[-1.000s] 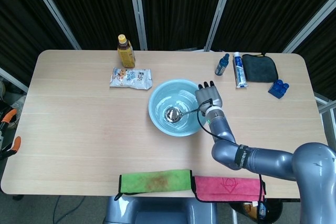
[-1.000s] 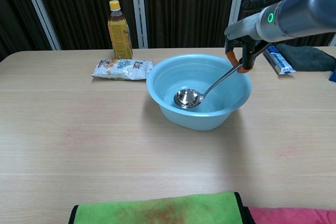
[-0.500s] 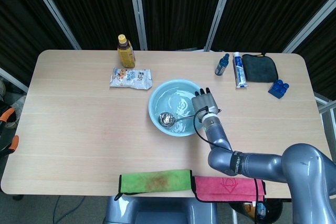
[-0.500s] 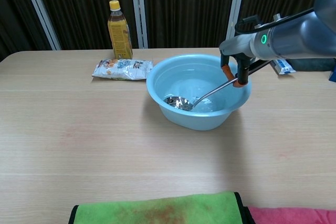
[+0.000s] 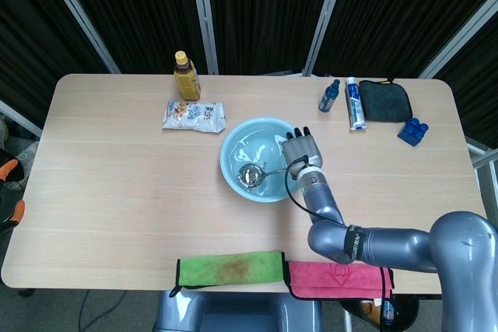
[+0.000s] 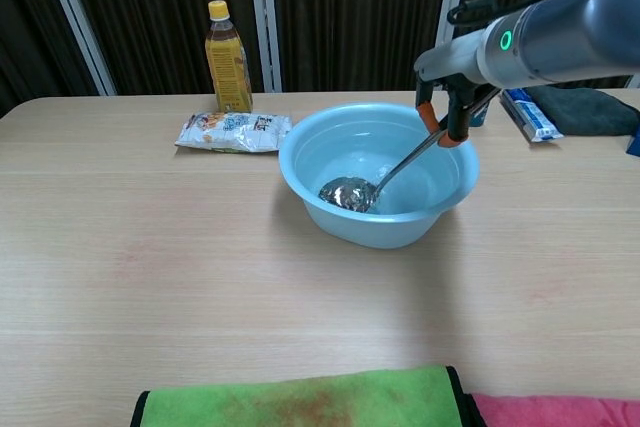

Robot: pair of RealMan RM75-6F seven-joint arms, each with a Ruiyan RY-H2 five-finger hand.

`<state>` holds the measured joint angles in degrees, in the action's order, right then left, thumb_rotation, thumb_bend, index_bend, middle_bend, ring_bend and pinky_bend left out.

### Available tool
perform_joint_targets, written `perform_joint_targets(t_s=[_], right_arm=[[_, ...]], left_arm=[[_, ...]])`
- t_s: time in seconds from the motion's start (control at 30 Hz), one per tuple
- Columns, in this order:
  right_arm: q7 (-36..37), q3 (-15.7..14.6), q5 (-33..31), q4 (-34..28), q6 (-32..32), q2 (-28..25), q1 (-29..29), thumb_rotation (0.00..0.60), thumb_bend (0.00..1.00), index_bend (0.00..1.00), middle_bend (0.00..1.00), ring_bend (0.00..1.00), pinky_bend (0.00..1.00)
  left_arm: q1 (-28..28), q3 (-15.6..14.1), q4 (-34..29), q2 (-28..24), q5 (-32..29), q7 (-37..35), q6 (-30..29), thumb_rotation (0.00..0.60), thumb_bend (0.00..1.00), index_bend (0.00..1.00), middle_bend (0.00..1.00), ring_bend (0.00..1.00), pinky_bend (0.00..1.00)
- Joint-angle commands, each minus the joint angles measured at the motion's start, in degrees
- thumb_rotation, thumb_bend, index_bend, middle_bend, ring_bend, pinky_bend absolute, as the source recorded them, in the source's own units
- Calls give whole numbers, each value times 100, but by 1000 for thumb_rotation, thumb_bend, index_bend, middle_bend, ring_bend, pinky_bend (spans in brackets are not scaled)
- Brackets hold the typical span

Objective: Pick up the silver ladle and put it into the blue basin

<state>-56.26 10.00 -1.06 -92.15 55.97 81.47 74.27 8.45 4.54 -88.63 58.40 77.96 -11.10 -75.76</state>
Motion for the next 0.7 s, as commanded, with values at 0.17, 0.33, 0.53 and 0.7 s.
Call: perform_joint_targets(t_s=[0.17, 0.33, 0.53, 0.7], right_arm=[[-96, 154, -435, -238, 90, -300, 121, 600, 699, 699, 115, 0, 0], [-145, 217, -622, -351, 167, -465, 164, 600, 699, 699, 116, 0, 0], [-156, 294, -707, -633, 253, -757, 170, 600, 699, 702, 118, 0, 0], [-163, 306, -783, -802, 293, -934, 158, 600, 702, 703, 119, 0, 0]], left_arm=[[-2, -18, 1, -23, 106, -111, -29, 600, 486, 75, 0, 0, 0], [0, -15, 33, -26, 108, -156, -20, 600, 486, 75, 0, 0, 0], [12, -24, 26, -20, 118, -119, -1, 600, 485, 76, 0, 0, 0], [3, -34, -14, -10, 145, -56, -37, 600, 485, 75, 0, 0, 0]])
